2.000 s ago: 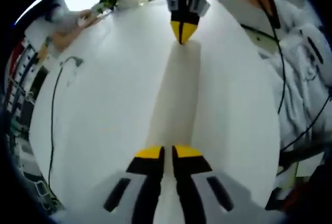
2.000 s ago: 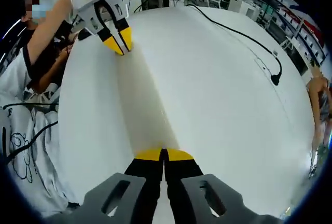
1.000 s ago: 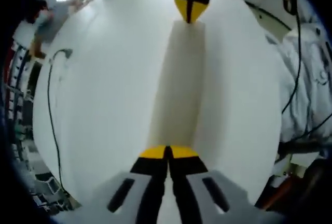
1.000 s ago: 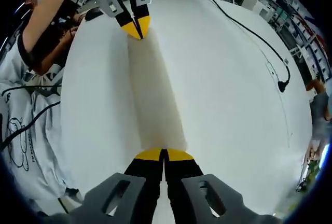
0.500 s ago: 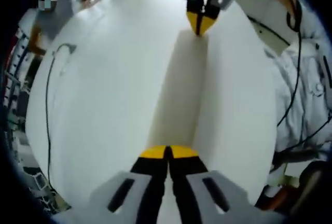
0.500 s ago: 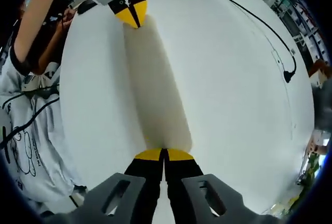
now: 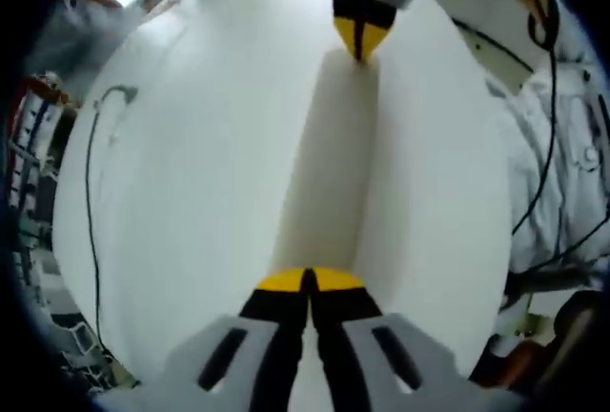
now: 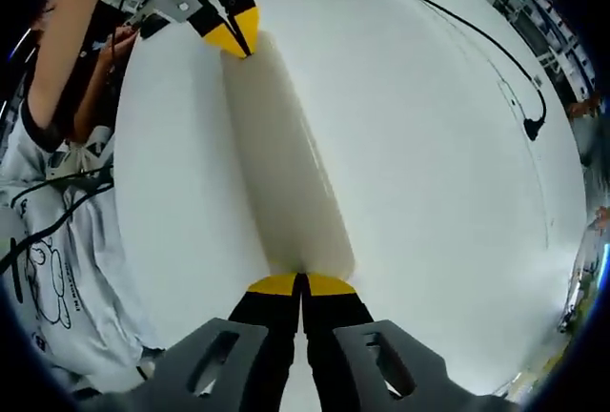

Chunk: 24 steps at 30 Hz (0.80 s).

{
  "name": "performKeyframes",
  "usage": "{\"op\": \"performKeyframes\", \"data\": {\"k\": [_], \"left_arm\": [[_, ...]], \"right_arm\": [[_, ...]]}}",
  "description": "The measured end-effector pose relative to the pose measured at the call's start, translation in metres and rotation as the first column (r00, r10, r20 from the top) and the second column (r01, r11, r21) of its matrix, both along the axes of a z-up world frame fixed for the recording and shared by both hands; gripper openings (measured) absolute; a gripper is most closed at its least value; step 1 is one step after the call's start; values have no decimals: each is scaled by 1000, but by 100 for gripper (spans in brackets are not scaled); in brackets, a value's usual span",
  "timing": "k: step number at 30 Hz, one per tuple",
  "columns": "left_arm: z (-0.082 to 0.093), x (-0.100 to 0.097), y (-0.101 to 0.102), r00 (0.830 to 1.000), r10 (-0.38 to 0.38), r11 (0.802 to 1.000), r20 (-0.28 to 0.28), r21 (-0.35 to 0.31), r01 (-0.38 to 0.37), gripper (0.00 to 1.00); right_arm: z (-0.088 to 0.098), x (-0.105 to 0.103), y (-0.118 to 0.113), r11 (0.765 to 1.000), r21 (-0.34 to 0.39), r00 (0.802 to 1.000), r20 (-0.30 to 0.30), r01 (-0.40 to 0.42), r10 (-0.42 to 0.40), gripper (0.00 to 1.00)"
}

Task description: Arrange the utensils inside the cutlery case until each visible utensil rests in its matching compartment.

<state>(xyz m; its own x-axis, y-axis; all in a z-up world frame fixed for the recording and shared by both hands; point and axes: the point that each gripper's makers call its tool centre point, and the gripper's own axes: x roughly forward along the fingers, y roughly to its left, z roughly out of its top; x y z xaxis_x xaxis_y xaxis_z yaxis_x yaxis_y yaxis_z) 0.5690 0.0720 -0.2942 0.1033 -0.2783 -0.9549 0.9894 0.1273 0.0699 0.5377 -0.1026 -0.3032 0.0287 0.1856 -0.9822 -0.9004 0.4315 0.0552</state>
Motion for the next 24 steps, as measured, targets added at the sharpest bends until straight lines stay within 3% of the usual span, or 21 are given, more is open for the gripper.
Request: {"op": "performKeyframes", "data": {"k": [5, 7, 11, 12, 13, 15, 16, 17, 18, 19, 22, 24], "left_arm": [[0, 0, 1, 1000, 17, 998, -9, -64, -18, 0], [0, 0, 1, 999, 31, 996, -12, -88, -32, 0], [1, 1, 1, 997, 68, 988, -29, -137, -72, 1], [2, 2, 0, 997, 73, 983, -25, -166, -76, 1], [2, 3, -1, 998, 68, 979, -6, -193, -68, 1], [6, 0, 1, 998, 32, 978, 54, -208, -20, 1], [12, -3, 0, 997, 25, 971, 74, -240, -7, 1], [19, -10, -2, 997, 34, 962, 68, -272, -14, 2], [29, -16, -5, 997, 18, 949, 77, -314, 7, 2], [41, -20, -6, 994, 10, 935, 109, -353, 29, 3], [75, -31, -7, 980, 9, 893, 199, -442, 81, 5], [94, -36, -5, 964, 23, 864, 266, -490, 115, 5]], "right_arm": [[0, 0, 0, 1000, -2, 1000, -15, 1, -1, 0], [3, 12, -1, 1000, 5, 999, -49, 5, -5, 0], [1, 2, -1, 1000, 15, 1000, -14, 21, -21, 0], [2, -1, -1, 1000, 13, 1000, -8, 7, -7, 0], [2, -1, 0, 998, 7, 998, 0, -59, 59, 0], [2, -3, 1, 992, -3, 992, 16, -126, 126, 0], [4, 4, 5, 990, 9, 990, 21, -140, 139, 2], [7, 4, 8, 993, 26, 993, 22, -115, 114, 6], [12, -3, 13, 989, 37, 990, 24, -141, 140, 8], [20, 2, 19, 983, 53, 983, 72, -174, 170, 9], [41, 4, 36, 977, 92, 978, 100, -193, 184, 10], [48, 12, 50, 963, 88, 959, 149, -255, 241, 15]]}}
